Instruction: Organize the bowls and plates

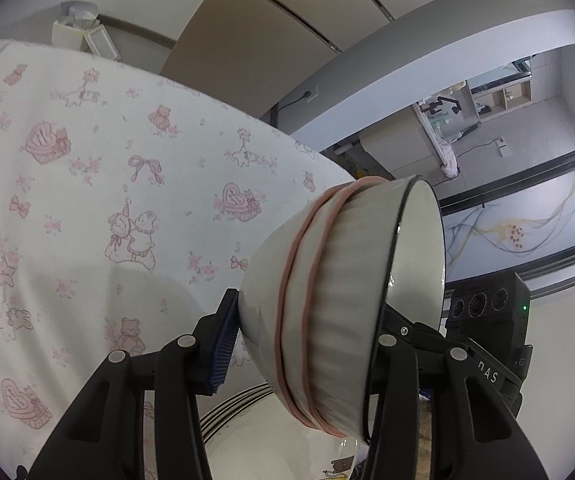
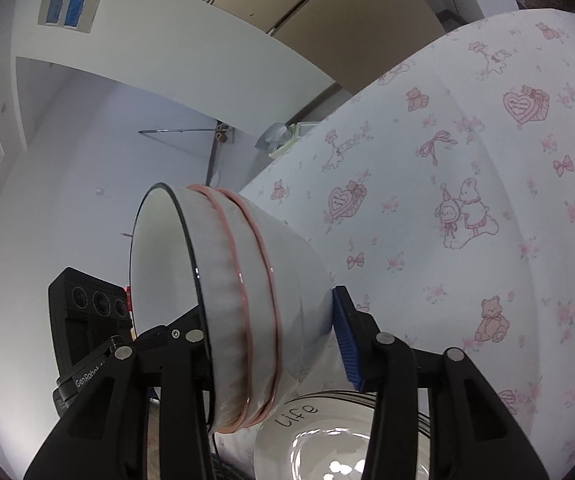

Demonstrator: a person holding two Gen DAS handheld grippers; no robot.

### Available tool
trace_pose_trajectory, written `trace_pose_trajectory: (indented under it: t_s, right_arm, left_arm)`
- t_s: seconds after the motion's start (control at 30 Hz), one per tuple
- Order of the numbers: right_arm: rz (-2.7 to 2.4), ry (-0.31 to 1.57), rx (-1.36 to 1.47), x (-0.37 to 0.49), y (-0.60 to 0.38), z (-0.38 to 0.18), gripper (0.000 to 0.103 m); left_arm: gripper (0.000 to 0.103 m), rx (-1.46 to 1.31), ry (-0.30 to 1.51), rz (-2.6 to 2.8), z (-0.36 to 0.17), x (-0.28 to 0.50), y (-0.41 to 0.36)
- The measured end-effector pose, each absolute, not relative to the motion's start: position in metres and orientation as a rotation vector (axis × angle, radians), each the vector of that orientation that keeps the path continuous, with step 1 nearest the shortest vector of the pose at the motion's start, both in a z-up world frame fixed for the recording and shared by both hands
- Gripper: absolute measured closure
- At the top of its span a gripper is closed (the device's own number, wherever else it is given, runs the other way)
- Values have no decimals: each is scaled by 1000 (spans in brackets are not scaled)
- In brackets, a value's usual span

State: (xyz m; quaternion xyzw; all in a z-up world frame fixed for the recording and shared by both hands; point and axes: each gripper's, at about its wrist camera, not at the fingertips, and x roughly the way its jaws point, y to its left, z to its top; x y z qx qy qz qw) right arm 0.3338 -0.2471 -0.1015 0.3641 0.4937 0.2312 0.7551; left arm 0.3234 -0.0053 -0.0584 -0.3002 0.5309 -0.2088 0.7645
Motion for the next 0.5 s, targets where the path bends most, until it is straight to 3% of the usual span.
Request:
trace_pose_trajectory:
  t_s: [0.5]
  right_arm:
    - [537, 965, 776, 302, -250, -54, 62]
  left_arm:
    - [54, -670, 1037, -462, -2, 287, 0]
